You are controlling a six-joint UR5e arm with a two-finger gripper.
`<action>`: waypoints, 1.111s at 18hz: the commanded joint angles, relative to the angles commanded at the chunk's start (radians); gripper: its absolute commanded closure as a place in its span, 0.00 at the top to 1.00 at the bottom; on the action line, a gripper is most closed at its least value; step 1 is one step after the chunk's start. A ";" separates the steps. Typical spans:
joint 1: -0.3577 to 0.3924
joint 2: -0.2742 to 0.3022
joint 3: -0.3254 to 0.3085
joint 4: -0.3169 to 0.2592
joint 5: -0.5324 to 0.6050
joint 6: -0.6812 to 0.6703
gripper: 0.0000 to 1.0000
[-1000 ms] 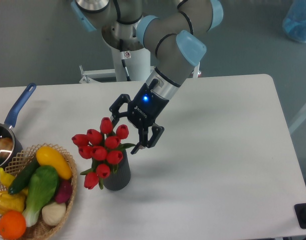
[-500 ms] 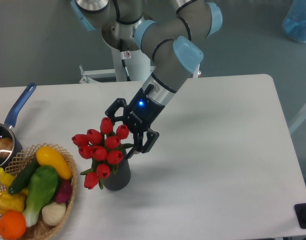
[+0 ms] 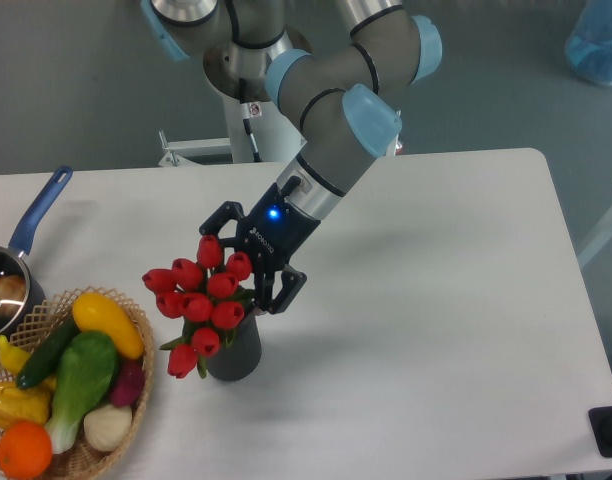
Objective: Pick up the flowers from the vase
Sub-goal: 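Lower the open gripper around the tulip stems above the vase rim, then close the gripper on the bundle of tulip stems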
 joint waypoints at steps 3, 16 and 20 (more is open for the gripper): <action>0.005 -0.017 -0.002 0.005 -0.028 0.002 1.00; 0.034 -0.015 -0.009 0.011 -0.080 0.006 0.81; 0.032 -0.017 -0.009 0.011 -0.080 0.005 0.67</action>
